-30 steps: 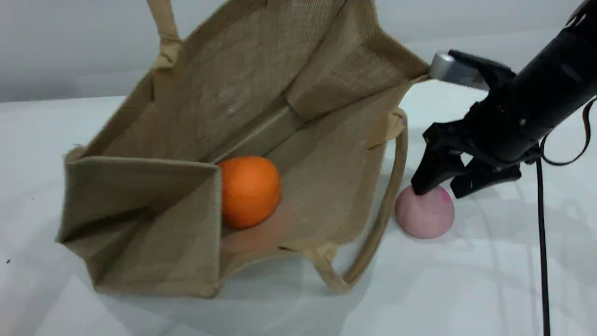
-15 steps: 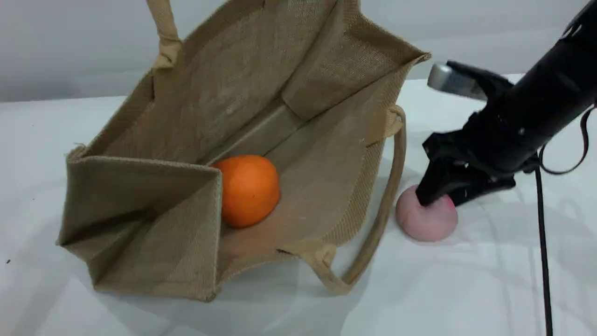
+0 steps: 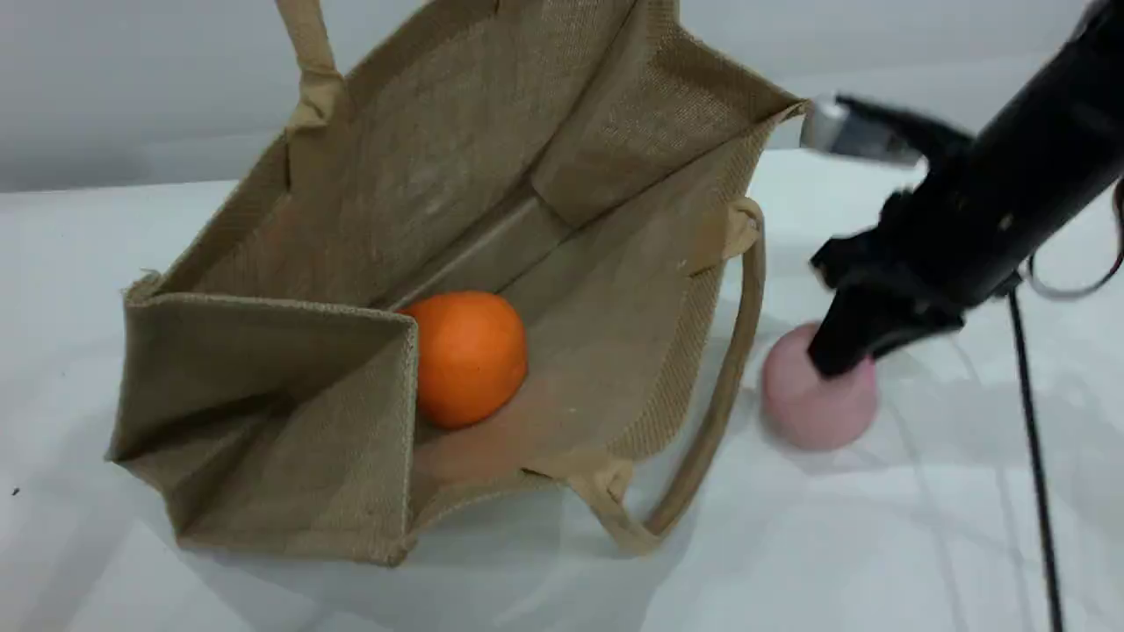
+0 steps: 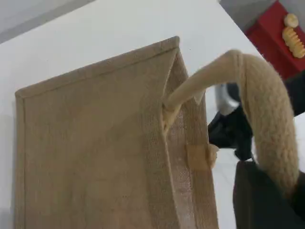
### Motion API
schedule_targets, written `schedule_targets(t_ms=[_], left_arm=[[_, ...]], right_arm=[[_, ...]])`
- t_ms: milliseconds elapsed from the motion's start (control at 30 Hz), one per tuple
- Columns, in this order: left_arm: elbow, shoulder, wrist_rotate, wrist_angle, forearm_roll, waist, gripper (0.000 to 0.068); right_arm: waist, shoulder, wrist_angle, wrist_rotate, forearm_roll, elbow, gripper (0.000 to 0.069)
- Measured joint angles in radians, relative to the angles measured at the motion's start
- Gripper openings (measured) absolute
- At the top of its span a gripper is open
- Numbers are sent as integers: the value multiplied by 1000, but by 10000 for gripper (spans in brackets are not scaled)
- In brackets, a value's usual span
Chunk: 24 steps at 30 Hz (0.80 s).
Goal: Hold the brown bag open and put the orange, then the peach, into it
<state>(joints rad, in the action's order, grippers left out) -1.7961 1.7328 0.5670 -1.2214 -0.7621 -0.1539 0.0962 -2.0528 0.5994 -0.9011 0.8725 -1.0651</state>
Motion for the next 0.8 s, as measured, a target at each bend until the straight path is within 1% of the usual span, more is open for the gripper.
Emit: schedule_targets(t_ms=[100,167,233,433,567,700,800], left_arm=[[0,0,0,0,0,0,83],[0,0,0,0,0,0,83],[0,0,0,0,0,0,83],[0,0,0,0,0,0,83],[0,0,4,0,0,0,83],[0,0,4,0,0,0,83],[0,0,4,0,0,0,83]], right_arm=[[-28,68,26,61,-43,0,16],[-48,125,63,84,-57,0,16],[-55,184,76,90,-56,0,16],[-57,366,83,89,48,0,16],[-55,417,145,58,148,0,16],[-16,413,190,22,223,0,17],[47,413,171,5,257,0,17]])
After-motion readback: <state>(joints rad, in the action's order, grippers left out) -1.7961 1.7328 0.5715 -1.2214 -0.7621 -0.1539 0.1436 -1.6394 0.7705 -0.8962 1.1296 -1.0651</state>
